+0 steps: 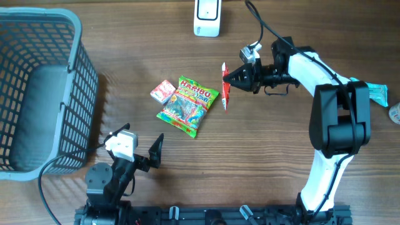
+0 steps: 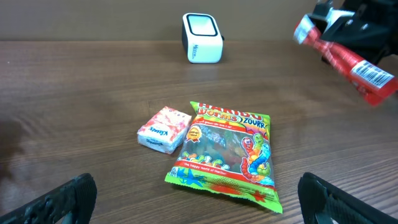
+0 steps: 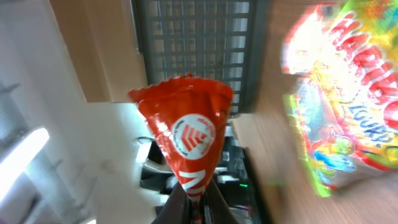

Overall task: Scan the item barcode
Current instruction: 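Hold the red stick up to the scanner with the right gripper, then carry the red stick to the right edge and drop it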

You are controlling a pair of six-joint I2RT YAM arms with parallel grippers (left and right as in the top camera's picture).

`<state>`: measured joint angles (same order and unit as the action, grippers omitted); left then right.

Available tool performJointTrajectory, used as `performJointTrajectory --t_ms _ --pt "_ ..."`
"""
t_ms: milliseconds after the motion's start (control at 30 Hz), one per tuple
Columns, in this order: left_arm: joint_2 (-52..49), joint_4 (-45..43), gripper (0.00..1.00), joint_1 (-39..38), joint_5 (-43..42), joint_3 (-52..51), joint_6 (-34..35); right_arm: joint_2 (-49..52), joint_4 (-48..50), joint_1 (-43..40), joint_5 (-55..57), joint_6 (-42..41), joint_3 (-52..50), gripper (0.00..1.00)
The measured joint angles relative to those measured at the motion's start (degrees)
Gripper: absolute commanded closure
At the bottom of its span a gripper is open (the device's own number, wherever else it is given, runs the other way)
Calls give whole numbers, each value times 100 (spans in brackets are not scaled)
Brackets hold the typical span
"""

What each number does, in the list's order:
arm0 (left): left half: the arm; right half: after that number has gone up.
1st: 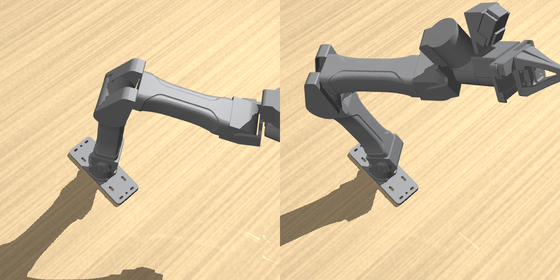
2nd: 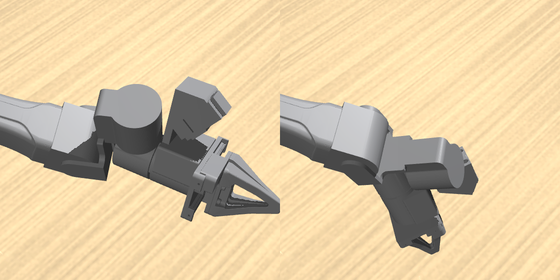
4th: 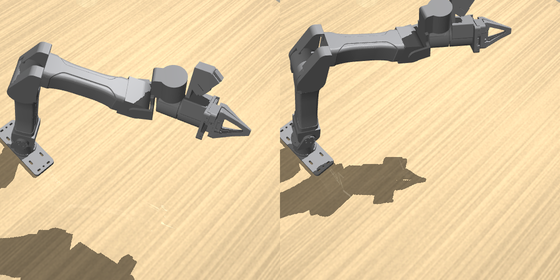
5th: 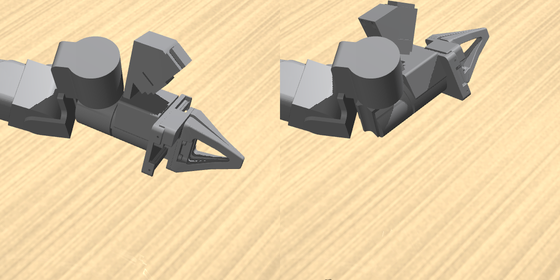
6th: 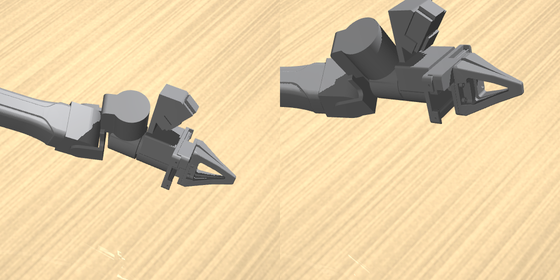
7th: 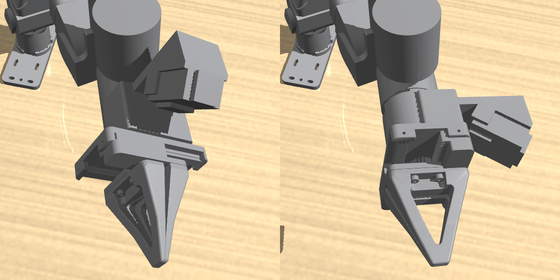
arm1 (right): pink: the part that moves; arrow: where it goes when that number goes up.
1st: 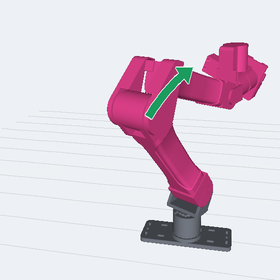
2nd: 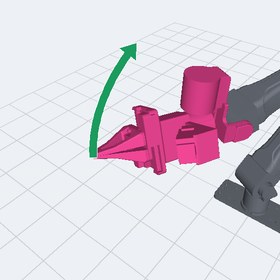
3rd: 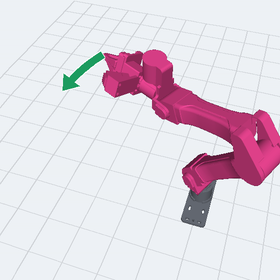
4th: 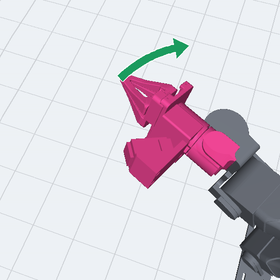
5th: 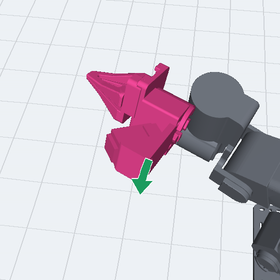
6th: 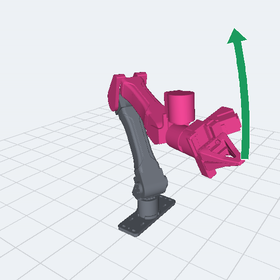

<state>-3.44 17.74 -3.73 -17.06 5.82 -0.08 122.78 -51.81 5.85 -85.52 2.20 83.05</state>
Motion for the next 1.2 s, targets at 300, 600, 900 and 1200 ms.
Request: performJointTrajectory --t_ms 300,600,900,1200 --pt "0 2 0 0 -2 0 0 -1672 3322 1342 5908 -2068 66 96" --pt "-4 -2 0 0 -2 0 0 199 6186 1604 8290 -2728 1128 95" --pt "-4 0 0 0 -2 0 0 2153 5700 1471 9226 -3622 3980 95" --pt "-4 -2 0 0 0 0 0 2151 3252 1029 8937 -4544 5025 95"
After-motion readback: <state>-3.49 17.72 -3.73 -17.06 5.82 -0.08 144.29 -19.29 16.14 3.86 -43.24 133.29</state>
